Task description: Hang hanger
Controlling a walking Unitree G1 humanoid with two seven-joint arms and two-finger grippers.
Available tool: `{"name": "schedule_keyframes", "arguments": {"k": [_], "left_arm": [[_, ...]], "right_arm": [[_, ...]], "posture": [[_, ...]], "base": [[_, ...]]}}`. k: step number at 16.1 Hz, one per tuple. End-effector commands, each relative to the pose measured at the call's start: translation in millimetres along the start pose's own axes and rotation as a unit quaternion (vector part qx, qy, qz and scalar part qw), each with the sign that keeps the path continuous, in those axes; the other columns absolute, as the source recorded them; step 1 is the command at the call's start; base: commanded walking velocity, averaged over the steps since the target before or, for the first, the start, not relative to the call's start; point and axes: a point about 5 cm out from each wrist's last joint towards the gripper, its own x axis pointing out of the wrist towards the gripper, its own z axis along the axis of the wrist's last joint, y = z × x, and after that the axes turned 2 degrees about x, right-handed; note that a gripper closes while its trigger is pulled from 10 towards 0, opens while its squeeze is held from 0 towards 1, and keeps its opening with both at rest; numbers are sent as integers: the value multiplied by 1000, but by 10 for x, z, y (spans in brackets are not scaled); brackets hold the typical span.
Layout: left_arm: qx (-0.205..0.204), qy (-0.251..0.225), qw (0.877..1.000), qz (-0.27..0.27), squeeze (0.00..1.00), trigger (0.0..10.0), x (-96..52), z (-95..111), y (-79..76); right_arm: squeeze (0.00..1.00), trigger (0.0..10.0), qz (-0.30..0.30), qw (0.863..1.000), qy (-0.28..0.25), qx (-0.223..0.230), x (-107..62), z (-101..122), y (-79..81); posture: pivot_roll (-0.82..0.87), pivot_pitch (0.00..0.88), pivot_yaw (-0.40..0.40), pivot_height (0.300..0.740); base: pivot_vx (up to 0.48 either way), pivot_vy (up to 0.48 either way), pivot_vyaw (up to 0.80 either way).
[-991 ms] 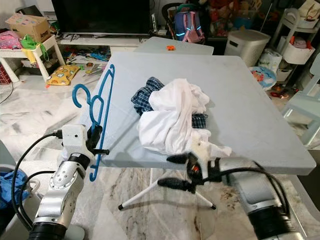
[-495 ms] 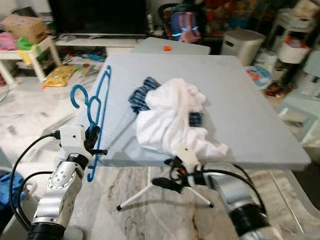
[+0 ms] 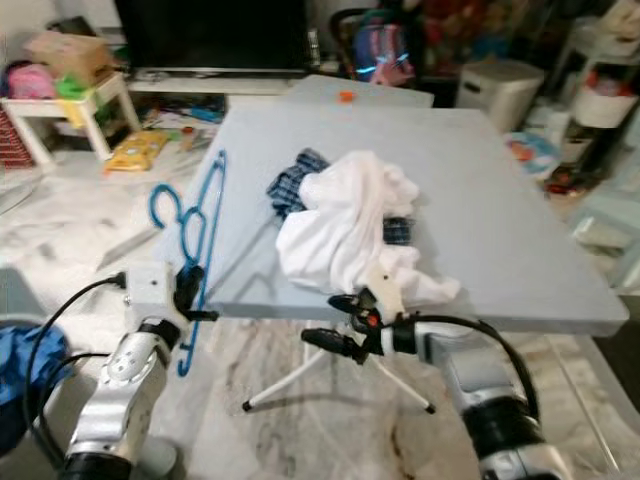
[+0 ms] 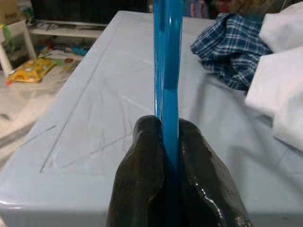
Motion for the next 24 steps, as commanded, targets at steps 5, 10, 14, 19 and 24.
{"name": "schedule_keyframes", "arguments": {"k": [5,10,14,19,24], "left_arm": [[5,-3,1000,-3,0,10000,19,30,-2],[5,-1,1000,1,0,10000,1,20,7],[3,-2,1000,1,0,10000,-1,23,-10],[4,-3,1000,8,0,10000,-7,23,10],[5,-3,1000,11,0,10000,4,29,26]], "right_arm": [[1000,10000,-19,1000,-4,-14,63,66,-32],[1000,10000,-120,992,24,-34,311,129,-215],[1000,10000,-189,979,43,-56,593,338,-318],[1000,10000,-414,910,5,-31,616,754,-587],[1000,10000,-513,857,-47,10,445,973,-709]], "posture": [[-102,0,-16,740],[-99,0,-24,740],[-91,0,-33,740],[-80,0,-43,740],[-76,0,-44,740]], "base": [[0,0,0],[0,0,0],[0,0,0],[0,0,0],[0,0,0]]}}
